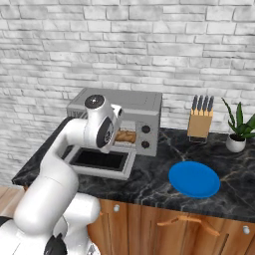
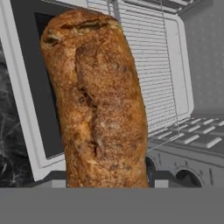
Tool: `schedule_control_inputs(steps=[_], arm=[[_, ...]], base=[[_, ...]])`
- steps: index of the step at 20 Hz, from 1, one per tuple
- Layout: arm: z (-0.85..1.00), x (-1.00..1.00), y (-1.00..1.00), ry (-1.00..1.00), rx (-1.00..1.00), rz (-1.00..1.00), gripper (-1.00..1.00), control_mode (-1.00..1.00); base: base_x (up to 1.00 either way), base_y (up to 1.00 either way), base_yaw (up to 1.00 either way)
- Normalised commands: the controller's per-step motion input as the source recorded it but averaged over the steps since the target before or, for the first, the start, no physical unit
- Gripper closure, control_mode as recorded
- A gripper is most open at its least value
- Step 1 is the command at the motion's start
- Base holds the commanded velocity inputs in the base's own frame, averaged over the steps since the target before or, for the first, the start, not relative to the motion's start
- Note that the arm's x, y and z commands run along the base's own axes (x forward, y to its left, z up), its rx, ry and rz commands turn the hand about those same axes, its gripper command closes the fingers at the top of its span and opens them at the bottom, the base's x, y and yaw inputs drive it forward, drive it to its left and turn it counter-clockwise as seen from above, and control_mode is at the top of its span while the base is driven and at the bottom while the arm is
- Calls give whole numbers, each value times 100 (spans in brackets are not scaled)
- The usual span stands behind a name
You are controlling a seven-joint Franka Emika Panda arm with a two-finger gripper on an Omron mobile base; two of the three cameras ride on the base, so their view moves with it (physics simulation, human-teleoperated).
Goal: Pull the toaster oven rack outwards. Pick up the baguette from the plate and place it on the toaster oven rack. Close the toaster oven door fully and set the temperature to the lowest setting.
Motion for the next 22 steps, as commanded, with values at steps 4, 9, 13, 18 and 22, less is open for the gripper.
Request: schedule_control_inputs(steps=[4,9,13,18,22], arm=[[-4,15,18,0,0,0,100,-100],[0,11,28,-1,1,1,100,-100],[0,10,40,0,1,3,100,-100],[0,13,35,-2,1,3,100,-100],[-6,21,24,-3,2,4,100,-100]], base=[[0,0,0],[0,0,0],[0,0,0],[0,0,0],[0,0,0]])
